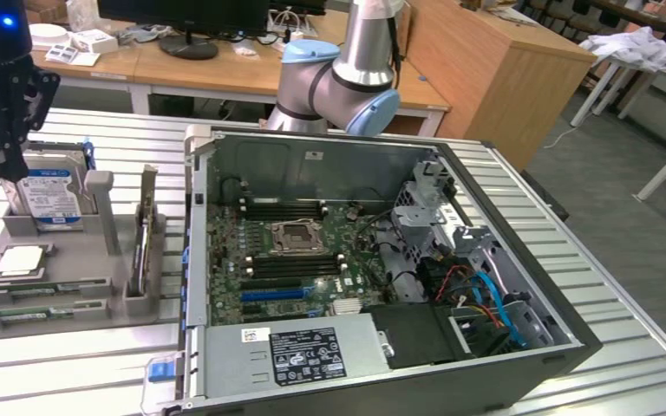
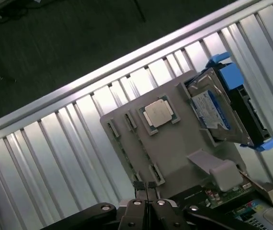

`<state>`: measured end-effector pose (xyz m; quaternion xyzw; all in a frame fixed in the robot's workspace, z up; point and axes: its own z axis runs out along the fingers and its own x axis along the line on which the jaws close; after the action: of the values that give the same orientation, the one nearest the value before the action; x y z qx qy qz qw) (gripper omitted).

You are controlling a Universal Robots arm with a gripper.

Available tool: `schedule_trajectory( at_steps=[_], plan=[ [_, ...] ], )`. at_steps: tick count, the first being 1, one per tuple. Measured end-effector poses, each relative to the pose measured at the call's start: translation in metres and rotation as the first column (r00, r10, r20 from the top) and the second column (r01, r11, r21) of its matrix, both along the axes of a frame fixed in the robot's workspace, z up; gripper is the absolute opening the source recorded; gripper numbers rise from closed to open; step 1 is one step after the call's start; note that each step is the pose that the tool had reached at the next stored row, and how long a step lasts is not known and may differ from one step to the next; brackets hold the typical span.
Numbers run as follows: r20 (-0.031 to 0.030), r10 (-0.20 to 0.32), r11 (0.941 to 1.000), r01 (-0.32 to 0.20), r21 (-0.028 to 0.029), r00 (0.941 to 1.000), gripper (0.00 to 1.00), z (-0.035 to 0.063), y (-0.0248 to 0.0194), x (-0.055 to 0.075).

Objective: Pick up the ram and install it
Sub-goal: 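Pick up the ram and move it above insertion slot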

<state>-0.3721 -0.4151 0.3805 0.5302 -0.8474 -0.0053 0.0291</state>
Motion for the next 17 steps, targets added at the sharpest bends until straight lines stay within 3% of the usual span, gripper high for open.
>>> schedule_trajectory(
  at_steps=[5,9,12,17],
  plan=[
    [0.0000,0.091,0.9959,-0.091,0.0000,0.9959,0.11,-0.0001,0.0000,0.0000],
    [0.0000,0.164,0.9865,-0.164,0.0000,0.9865,0.11,-0.0003,0.0000,0.0000],
    [0.0000,0.217,0.9762,-0.217,0.0000,0.9762,0.11,-0.0005,0.0000,0.0000],
    [0.0000,0.305,0.9525,-0.305,-0.0001,0.9525,0.11,-0.0007,0.0000,0.0000]
  ],
)
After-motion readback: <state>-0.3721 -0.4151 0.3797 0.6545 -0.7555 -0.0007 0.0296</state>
